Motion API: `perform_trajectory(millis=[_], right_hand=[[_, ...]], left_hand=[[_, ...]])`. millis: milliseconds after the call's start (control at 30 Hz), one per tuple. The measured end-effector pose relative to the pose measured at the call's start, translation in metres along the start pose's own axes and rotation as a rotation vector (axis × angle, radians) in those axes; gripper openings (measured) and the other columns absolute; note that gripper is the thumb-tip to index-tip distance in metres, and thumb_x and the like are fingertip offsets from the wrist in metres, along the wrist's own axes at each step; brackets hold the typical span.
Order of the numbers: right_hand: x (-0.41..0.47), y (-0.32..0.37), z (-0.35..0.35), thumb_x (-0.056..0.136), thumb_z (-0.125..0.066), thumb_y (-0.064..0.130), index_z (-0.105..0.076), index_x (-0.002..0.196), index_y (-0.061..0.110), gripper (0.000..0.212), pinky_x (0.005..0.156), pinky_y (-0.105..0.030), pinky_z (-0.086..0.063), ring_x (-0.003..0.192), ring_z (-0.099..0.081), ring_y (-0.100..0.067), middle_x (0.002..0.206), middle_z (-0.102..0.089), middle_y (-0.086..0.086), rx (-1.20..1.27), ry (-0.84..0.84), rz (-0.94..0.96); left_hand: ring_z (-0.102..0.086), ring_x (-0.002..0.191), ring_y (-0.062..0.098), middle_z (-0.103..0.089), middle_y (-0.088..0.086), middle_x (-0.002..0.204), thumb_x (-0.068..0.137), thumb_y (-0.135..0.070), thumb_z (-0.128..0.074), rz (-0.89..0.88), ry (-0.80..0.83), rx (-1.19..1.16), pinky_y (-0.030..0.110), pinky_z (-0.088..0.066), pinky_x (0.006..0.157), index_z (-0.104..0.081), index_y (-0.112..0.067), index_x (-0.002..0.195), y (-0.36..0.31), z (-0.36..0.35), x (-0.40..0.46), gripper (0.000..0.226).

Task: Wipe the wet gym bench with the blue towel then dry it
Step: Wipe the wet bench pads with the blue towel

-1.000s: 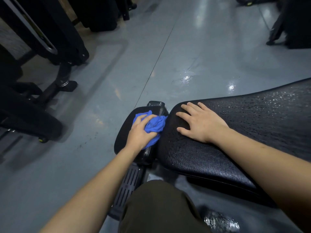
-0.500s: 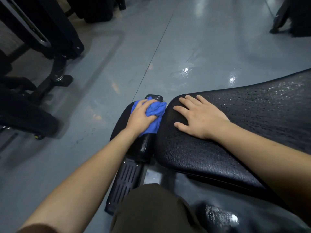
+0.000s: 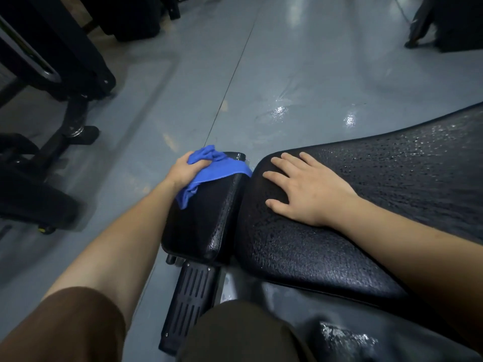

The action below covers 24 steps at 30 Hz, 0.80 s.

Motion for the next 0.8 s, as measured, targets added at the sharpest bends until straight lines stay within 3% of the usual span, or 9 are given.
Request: perform_trajectory(millis=[100,267,367,467,567,700,800], right_hand=[[0.000,0.000,0.000,0.081,-0.003,0.073,-0.022,0.157,0.030,0.089,0.125,-0.045,-0.005,0.155,-0.006,-0.022,0.167,-0.013,-0.004,-0.002,0.006,0.005],[-0.001,0.002,0.003,0.078,0.002,0.073,-0.024,0.157,0.030,0.094,0.125,-0.045,-0.006,0.154,-0.007,-0.022,0.167,-0.016,-0.004,-0.008,0.002,0.002],[-0.001,0.003,0.003,0.079,0.001,0.074,-0.022,0.157,0.030,0.093,0.125,-0.044,-0.005,0.155,-0.005,-0.021,0.167,-0.014,-0.003,-0.014,0.012,0.001],[-0.001,0.003,0.003,0.090,-0.013,0.072,-0.021,0.158,0.030,0.080,0.125,-0.043,-0.003,0.155,-0.004,-0.021,0.167,-0.013,-0.003,-0.024,0.006,-0.004],[-0.003,0.003,0.004,0.093,-0.018,0.070,-0.021,0.158,0.030,0.077,0.125,-0.043,-0.004,0.155,-0.005,-0.021,0.167,-0.014,-0.003,-0.026,0.001,-0.003],[-0.001,0.003,0.004,0.093,-0.019,0.070,-0.022,0.158,0.030,0.076,0.125,-0.043,-0.004,0.154,-0.005,-0.021,0.167,-0.015,-0.003,-0.022,0.001,0.003],[-0.001,0.002,0.004,0.092,-0.019,0.070,-0.023,0.157,0.030,0.077,0.125,-0.043,-0.004,0.154,-0.006,-0.021,0.167,-0.016,-0.003,-0.020,-0.006,0.002]], left_hand=[[-0.068,0.095,0.013,-0.071,0.001,0.122,0.092,-0.026,-0.066,0.082,0.009,-0.239,0.034,-0.053,0.092,-0.060,-0.029,0.132,0.030,0.015,-0.022,0.041],[-0.067,0.073,0.005,-0.075,-0.019,0.087,0.099,-0.021,-0.055,0.173,-0.077,-0.440,0.022,-0.055,0.068,-0.046,-0.041,0.141,0.076,0.028,-0.089,0.047],[-0.059,0.066,0.012,-0.068,-0.016,0.070,0.097,-0.021,-0.057,0.205,-0.118,-0.489,0.025,-0.052,0.060,-0.052,-0.051,0.130,0.090,0.030,-0.123,0.045],[-0.055,0.068,0.021,-0.063,0.000,0.076,0.094,-0.017,-0.059,0.247,-0.224,-0.557,0.029,-0.050,0.059,-0.063,-0.038,0.110,0.100,0.026,-0.158,0.026],[-0.052,0.058,0.026,-0.057,0.013,0.079,0.092,-0.022,-0.062,0.265,-0.261,-0.625,0.033,-0.047,0.054,-0.057,-0.024,0.114,0.106,0.016,-0.179,0.022],[-0.061,0.064,0.023,-0.071,0.000,0.082,0.093,-0.021,-0.065,0.289,-0.284,-0.625,0.032,-0.051,0.058,-0.060,-0.028,0.112,0.101,0.023,-0.159,0.021],[-0.059,0.067,0.024,-0.070,0.007,0.090,0.091,-0.028,-0.070,0.311,-0.225,-0.614,0.029,-0.047,0.058,-0.064,-0.029,0.115,0.092,0.028,-0.134,0.025]])
Point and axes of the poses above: each hand's wrist, its own x-axis towards the middle knuckle, its own z-axis out of the back of the hand, y = z × x, the point moved 7 cm from there along x, towards the middle knuckle
